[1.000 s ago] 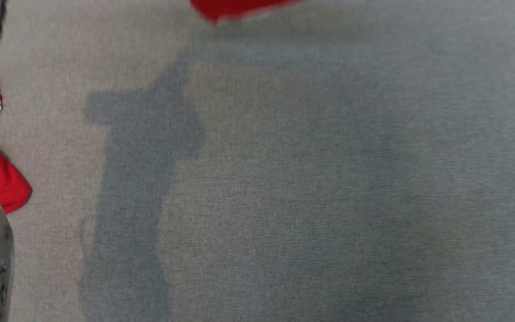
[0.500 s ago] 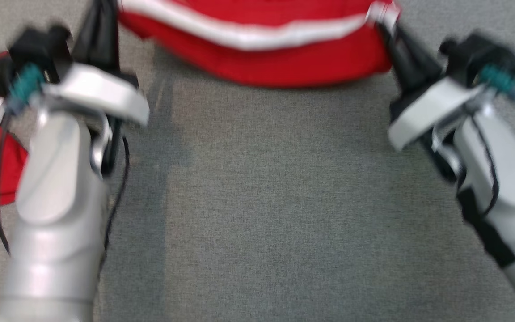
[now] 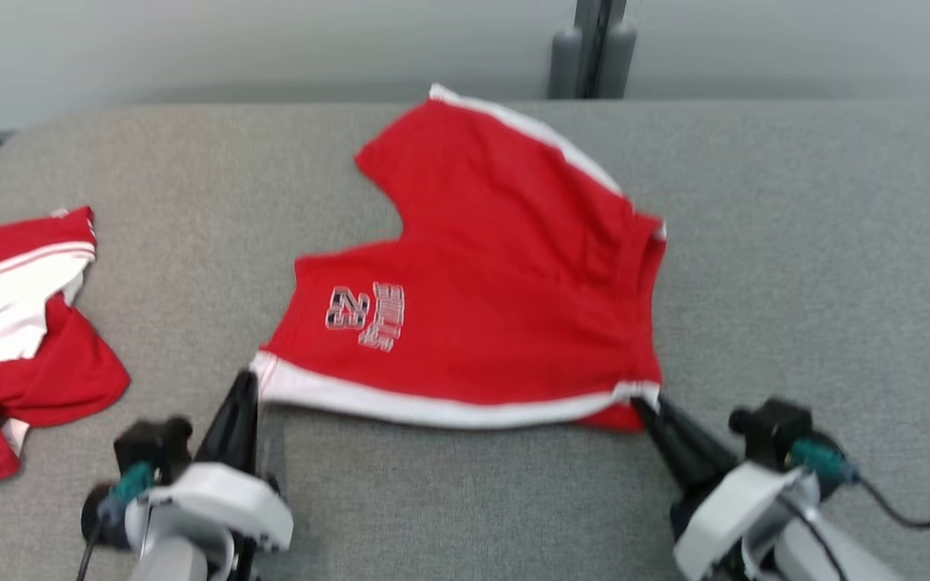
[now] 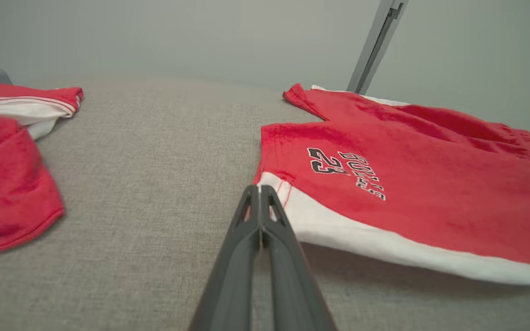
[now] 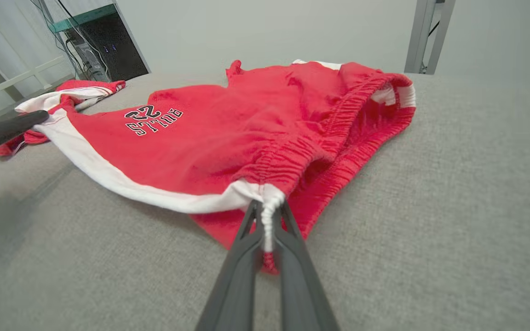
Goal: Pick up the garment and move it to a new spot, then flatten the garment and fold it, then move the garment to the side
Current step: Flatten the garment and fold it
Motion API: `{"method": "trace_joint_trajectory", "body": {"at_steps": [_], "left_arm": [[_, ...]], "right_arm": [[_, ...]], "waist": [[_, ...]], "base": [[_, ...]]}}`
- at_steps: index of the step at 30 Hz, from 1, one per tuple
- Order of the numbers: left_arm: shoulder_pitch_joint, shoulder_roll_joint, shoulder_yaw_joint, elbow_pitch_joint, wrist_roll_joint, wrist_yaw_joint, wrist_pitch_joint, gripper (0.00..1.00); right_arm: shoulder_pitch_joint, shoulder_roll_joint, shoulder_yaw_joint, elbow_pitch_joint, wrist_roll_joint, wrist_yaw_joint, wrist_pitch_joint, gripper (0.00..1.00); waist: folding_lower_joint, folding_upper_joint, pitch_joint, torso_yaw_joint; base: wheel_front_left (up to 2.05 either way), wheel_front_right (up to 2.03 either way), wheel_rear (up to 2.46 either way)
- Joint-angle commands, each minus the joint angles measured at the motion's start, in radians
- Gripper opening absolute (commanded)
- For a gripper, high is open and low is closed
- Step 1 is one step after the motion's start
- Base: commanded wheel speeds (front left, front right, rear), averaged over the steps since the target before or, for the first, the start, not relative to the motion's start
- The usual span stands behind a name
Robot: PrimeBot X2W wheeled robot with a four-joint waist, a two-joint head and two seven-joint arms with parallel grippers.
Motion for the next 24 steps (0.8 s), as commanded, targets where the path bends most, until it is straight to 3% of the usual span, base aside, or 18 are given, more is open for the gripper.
{"method": "trace_joint_trajectory", "body": {"at_steps": [1,9,14,24], "left_arm": [[0.044,0.005,0.009,-0.009,-0.013,0.004,0.0,0.0],[0.255,0.005,0.048,-0.04,0.011,0.001,0.0,0.0],[0.353,0.005,0.081,-0.068,0.006,-0.003,0.0,0.0],[0.34,0.005,0.083,-0.146,0.016,-0.009,0.0,0.0]], "right_arm": [[0.048,0.005,0.007,-0.003,0.001,0.0,-0.005,0.0],[0.214,0.009,0.054,-0.011,0.006,0.0,-0.005,0.0],[0.305,0.015,0.026,-0.024,0.02,0.0,-0.005,0.0],[0.34,0.026,-0.005,-0.065,0.024,0.0,-0.005,0.0]], "waist": [[0.0,0.0,-0.093,-0.011],[0.0,0.0,-0.214,-0.029],[0.0,0.0,-0.258,-0.031],[0.0,0.0,-0.24,-0.063]], "base": [[0.0,0.0,0.0],[0.0,0.0,0.0],[0.0,0.0,0.0],[0.0,0.0,0.0]]}}
